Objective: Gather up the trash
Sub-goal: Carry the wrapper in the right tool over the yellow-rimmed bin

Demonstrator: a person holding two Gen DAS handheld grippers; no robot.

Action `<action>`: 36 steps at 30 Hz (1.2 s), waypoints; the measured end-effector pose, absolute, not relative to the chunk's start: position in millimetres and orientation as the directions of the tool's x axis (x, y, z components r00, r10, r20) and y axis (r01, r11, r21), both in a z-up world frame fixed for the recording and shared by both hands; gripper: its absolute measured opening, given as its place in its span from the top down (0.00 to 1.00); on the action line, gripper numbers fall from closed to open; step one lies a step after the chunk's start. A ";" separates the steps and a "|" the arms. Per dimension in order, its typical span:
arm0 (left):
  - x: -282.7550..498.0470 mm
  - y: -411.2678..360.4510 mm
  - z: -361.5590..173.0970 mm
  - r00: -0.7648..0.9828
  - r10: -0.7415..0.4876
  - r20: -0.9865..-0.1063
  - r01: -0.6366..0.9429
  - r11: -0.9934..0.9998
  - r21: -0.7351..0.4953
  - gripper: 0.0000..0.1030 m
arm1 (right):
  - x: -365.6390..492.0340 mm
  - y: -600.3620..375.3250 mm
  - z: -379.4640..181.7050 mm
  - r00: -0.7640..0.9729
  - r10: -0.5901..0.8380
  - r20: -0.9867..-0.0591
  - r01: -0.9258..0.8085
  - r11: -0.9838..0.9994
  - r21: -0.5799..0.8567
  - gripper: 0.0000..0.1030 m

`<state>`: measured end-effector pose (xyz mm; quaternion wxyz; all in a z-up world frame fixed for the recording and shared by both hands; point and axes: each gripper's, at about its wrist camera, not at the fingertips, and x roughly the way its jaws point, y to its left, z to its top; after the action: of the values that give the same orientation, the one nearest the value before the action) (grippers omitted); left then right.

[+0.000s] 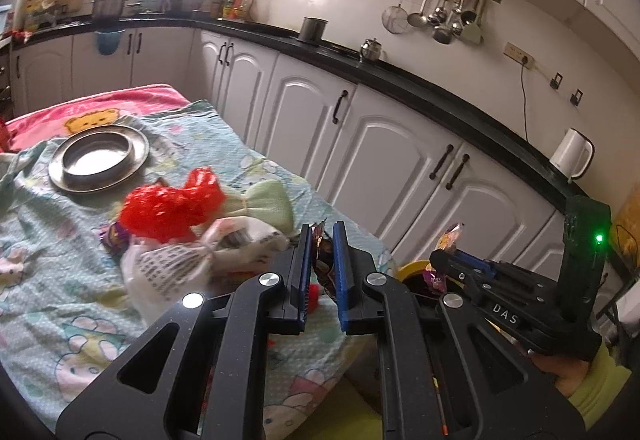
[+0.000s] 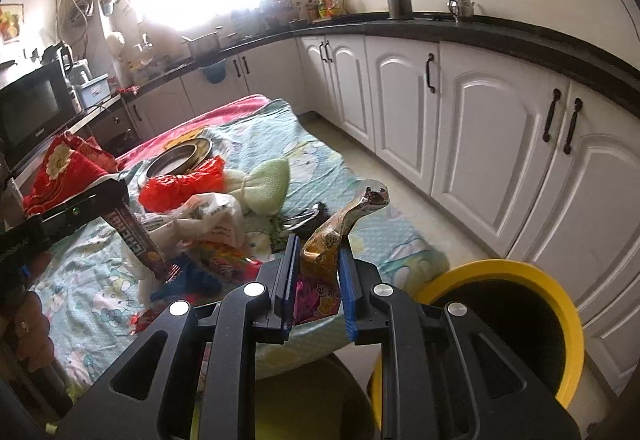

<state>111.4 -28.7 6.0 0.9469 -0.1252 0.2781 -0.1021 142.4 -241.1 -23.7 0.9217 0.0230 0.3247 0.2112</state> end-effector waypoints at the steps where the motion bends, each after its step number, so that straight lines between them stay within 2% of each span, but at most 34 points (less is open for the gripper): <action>1: 112.2 -32.7 5.8 0.823 -0.267 -0.502 0.130 0.948 -0.292 0.94 | 141.8 -243.9 -23.8 0.702 0.400 -0.589 -0.369 0.912 0.179 0.82; 36: 156.2 -162.5 -16.9 0.718 -0.402 -0.569 0.324 0.915 -0.238 0.94 | 124.6 -370.7 -71.9 0.707 0.291 -0.645 -0.178 0.955 0.236 0.82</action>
<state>156.2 -162.5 -16.9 0.9247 -0.0607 0.3203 -0.1964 124.6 -370.7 -71.9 0.9204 0.0782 0.3613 0.1272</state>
